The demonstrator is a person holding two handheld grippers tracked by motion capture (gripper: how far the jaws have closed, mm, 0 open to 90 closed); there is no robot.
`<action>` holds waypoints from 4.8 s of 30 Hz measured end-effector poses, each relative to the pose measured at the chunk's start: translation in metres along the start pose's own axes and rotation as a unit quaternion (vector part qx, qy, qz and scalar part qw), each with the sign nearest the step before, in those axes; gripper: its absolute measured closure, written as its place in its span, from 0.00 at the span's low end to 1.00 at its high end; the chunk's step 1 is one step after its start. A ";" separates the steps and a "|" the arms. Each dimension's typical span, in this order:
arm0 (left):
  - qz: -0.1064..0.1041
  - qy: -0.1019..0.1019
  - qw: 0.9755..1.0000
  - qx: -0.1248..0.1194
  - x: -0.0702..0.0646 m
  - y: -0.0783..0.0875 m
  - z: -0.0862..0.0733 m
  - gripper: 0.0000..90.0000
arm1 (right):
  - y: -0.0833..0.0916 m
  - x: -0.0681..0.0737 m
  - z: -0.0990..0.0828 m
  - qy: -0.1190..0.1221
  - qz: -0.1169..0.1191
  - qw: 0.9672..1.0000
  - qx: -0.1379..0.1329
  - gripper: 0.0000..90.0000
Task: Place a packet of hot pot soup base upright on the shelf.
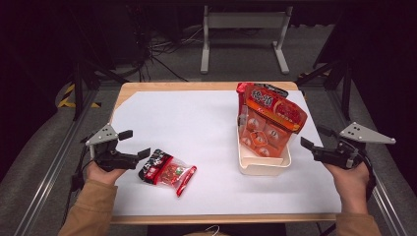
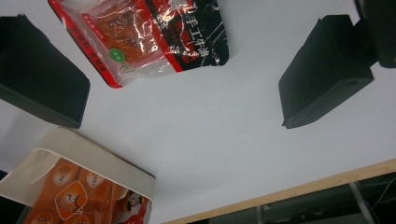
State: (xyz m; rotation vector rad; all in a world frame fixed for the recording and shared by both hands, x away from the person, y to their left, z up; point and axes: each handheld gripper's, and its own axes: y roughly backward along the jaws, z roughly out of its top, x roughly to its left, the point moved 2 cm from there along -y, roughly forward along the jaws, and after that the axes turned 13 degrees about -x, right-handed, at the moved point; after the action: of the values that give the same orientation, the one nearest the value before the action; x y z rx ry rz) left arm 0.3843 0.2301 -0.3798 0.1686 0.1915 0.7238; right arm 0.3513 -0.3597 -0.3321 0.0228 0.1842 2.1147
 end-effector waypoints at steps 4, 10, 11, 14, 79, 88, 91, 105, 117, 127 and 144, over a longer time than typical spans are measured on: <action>0.002 -0.003 1.000 0.006 0.001 -0.001 -0.004 0.03 | -0.001 -0.003 -0.007 0.000 -0.003 1.000 0.002 0.25; 0.005 0.000 1.000 0.021 0.001 -0.002 -0.012 0.04 | 0.000 -0.006 -0.015 -0.001 -0.005 1.000 0.001 0.25; 0.009 -0.001 1.000 0.027 0.001 -0.002 -0.014 0.04 | -0.001 -0.007 -0.017 -0.003 -0.007 1.000 0.003 0.25; 0.013 0.000 0.999 0.035 0.000 -0.003 -0.019 0.05 | -0.001 -0.008 -0.019 -0.002 -0.006 1.000 0.005 0.25; -0.042 0.140 0.963 0.227 0.010 -0.007 -0.074 0.75 | -0.015 -0.002 -0.024 -0.010 0.012 1.000 0.018 0.23; -0.037 0.127 0.966 0.220 0.009 -0.009 -0.073 0.99 | -0.015 -0.002 -0.024 -0.011 0.013 1.000 0.019 0.23; -0.037 0.121 0.968 0.216 0.009 -0.009 -0.071 0.99 | -0.015 -0.003 -0.024 -0.011 0.013 1.000 0.018 0.23; -0.055 0.100 0.980 0.162 -0.001 0.002 -0.050 1.00 | -0.013 -0.003 -0.023 -0.012 0.009 1.000 0.016 0.23; -0.070 0.055 0.992 0.090 -0.017 0.020 -0.015 1.00 | -0.011 -0.003 -0.022 -0.012 0.009 1.000 0.011 0.23; -0.087 -0.009 0.993 0.081 -0.034 0.025 0.009 1.00 | -0.010 -0.004 -0.022 -0.010 0.010 1.000 0.010 0.23; -0.114 -0.055 0.989 0.081 -0.041 0.030 0.042 1.00 | -0.010 -0.007 -0.025 -0.016 0.004 1.000 0.015 0.23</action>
State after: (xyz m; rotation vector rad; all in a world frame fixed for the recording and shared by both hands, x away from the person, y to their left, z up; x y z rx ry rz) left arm 0.3449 0.2206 -0.3277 0.3360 0.1608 0.4695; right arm 0.3617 -0.3635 -0.3576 0.0761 0.1978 2.1181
